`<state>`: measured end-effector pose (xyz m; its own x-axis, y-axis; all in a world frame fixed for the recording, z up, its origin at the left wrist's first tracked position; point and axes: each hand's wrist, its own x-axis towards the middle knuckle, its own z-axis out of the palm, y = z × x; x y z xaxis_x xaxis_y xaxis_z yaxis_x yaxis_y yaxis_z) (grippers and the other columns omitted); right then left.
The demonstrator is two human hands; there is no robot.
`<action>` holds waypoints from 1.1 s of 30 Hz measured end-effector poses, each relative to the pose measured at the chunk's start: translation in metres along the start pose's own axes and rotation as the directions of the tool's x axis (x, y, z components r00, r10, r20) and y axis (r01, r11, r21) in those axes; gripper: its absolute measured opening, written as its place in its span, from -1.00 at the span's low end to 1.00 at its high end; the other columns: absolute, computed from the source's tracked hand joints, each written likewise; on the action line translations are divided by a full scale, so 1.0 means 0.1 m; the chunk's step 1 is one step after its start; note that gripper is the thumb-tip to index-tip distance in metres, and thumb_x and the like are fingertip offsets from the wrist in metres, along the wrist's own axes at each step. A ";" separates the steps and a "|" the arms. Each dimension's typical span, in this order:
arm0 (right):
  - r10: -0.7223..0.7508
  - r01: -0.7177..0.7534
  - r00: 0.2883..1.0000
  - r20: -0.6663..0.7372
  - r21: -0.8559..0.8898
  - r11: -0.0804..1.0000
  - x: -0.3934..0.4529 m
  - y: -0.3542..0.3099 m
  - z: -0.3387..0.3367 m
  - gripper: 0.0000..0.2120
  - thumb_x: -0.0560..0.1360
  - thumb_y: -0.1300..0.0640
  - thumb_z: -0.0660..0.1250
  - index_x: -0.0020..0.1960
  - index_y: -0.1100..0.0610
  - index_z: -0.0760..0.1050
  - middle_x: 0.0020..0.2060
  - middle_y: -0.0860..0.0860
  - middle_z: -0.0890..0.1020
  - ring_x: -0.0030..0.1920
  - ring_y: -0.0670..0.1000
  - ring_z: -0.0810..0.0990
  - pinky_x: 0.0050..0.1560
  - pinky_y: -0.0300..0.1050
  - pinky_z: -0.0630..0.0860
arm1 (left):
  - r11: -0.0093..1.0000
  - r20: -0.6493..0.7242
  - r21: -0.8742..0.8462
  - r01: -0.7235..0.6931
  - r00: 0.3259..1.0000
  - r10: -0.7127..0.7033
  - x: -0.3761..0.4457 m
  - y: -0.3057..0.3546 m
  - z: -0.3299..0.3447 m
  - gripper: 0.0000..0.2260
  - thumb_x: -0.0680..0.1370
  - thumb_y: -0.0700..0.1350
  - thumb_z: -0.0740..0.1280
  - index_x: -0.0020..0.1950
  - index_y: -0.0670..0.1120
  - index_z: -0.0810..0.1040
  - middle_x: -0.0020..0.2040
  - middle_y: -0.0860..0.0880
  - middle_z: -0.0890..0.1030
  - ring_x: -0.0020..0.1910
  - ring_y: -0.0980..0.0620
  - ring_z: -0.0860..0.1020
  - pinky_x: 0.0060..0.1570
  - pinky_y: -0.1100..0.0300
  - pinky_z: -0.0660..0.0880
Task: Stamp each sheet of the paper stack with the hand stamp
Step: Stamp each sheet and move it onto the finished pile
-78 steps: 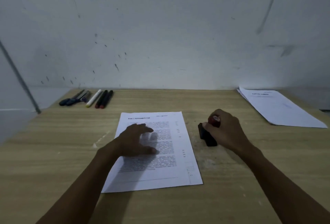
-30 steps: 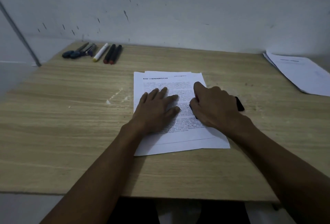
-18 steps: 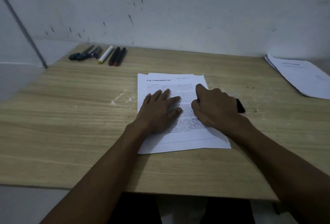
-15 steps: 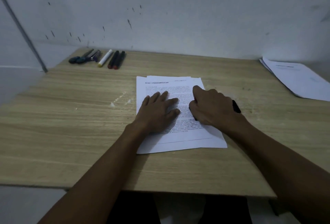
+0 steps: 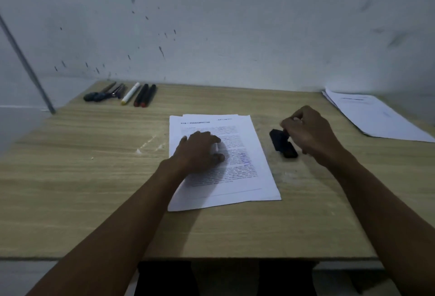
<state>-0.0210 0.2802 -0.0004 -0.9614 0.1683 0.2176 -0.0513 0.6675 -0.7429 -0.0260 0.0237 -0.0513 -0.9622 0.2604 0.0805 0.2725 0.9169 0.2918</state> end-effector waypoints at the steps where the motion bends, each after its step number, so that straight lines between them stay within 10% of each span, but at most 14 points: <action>1: 0.017 -0.017 1.000 -0.018 -0.025 1.000 0.03 0.05 -0.05 -0.81 0.43 -0.05 0.32 -0.08 0.05 0.44 -0.14 -0.01 0.56 -0.19 0.02 0.54 -0.35 -0.14 0.37 | 0.999 -0.044 -0.037 -0.002 0.999 0.001 0.01 0.01 0.00 -0.52 0.50 0.16 0.34 0.37 0.02 0.43 0.38 0.01 0.45 0.40 -0.04 0.35 0.37 -0.09 0.26; 11: 0.032 -0.041 0.998 -0.060 -0.145 0.989 0.05 0.27 -0.11 -0.81 0.44 -0.06 0.33 -0.08 0.05 0.45 -0.11 0.03 0.59 -0.06 0.09 0.54 -0.07 0.01 0.50 | 0.922 -0.304 -0.356 -0.154 0.952 0.042 0.10 0.35 -0.08 -0.71 0.51 -0.03 0.41 0.21 -0.04 0.57 0.27 0.02 0.55 0.32 0.06 0.43 0.24 0.32 0.24; 33: 0.018 -0.031 0.996 -0.087 -0.146 0.989 0.10 0.31 0.14 -0.65 0.45 -0.22 0.37 0.03 0.02 0.44 -0.01 0.04 0.59 -0.01 0.08 0.54 -0.06 -0.04 0.45 | 0.896 -0.471 -0.437 0.084 0.827 -0.307 -0.04 -0.08 -0.21 -0.80 0.48 -0.12 0.42 0.08 -0.13 0.64 0.09 -0.06 0.65 -0.01 -0.02 0.61 0.01 0.25 0.39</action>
<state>-0.0358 0.2929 -0.0301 -0.9351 0.2428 0.2583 0.0182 0.7607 -0.6489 -0.0243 0.0092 -0.0344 -0.8805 -0.2089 0.4256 0.1620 0.7111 0.6842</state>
